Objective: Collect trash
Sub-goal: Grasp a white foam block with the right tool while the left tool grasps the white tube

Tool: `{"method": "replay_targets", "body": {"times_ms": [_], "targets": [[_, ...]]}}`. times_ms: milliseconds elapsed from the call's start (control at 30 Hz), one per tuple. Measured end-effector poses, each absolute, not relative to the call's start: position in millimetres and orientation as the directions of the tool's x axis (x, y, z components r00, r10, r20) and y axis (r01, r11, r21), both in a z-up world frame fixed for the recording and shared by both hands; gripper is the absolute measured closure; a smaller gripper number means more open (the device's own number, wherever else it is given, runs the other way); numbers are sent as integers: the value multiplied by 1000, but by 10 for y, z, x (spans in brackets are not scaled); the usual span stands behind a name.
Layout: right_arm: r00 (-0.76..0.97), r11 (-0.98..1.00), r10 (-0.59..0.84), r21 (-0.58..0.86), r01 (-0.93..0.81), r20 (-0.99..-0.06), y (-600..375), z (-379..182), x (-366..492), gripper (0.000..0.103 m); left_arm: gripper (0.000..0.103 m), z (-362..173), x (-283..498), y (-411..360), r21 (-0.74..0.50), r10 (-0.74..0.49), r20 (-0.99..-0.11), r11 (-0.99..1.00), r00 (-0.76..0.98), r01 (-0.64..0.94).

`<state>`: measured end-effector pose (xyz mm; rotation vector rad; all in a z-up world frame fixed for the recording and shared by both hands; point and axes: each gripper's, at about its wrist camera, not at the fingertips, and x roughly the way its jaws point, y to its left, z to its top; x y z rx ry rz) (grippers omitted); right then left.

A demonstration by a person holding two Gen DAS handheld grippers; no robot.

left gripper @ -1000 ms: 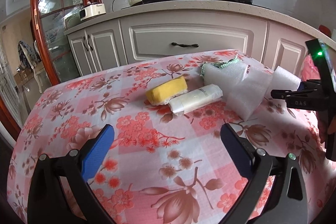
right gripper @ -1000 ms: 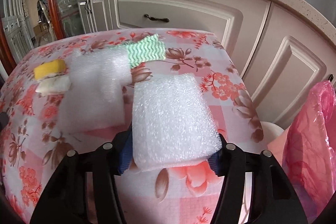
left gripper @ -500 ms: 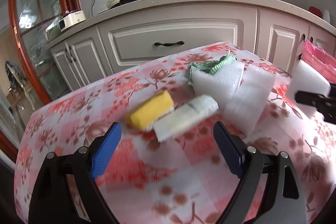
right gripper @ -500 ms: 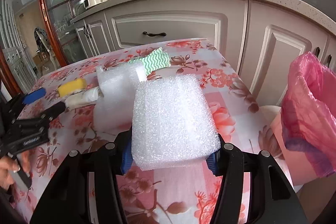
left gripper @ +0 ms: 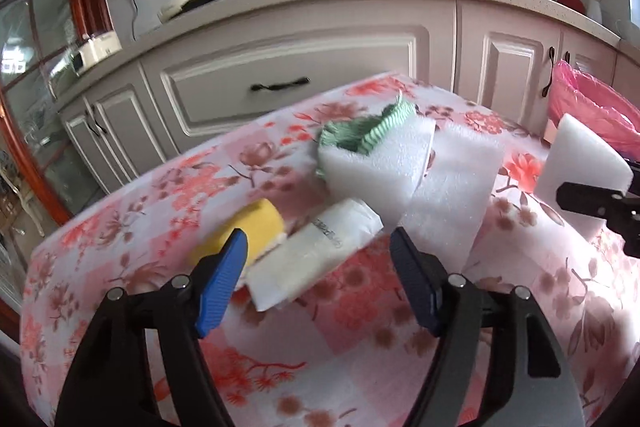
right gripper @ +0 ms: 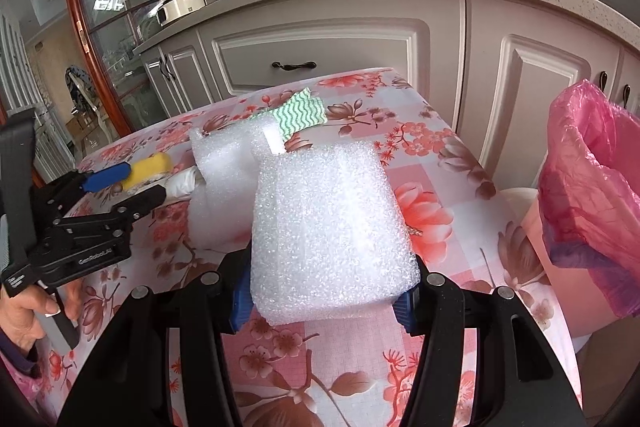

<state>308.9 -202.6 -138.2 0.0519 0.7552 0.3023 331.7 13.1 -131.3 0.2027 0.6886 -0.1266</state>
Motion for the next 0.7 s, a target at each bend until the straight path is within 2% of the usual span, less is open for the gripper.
{"method": "replay_targets", "body": {"times_ms": [200,300,433,500,567,700], "targets": [[693,958,286,174,-229,-661,-2100,-1372,3089,50,31,-1460,3667,272,112,-87,-705,967,704,231],[698,959,281,182,-215,-658,-2128,-1365,3096,50,27,-1521,3803,314,80,-130,-742,957,658,279],[695,960,280,184,-211,-662,-2138,-1382,3107,50,30,-1574,3794,299,37,-182,-767,945,615,325],[693,960,281,186,-210,-664,-2142,-1396,3114,50,54,-1592,3736,273,27,-197,-774,939,601,342],[690,959,282,187,-211,-667,-2136,-1407,3107,50,61,-1587,3670,239,50,-182,-769,939,613,341],[686,958,286,182,-222,-669,-2093,-1421,3075,50,61,-1596,3566,153,79,-168,-766,933,621,350]]}}
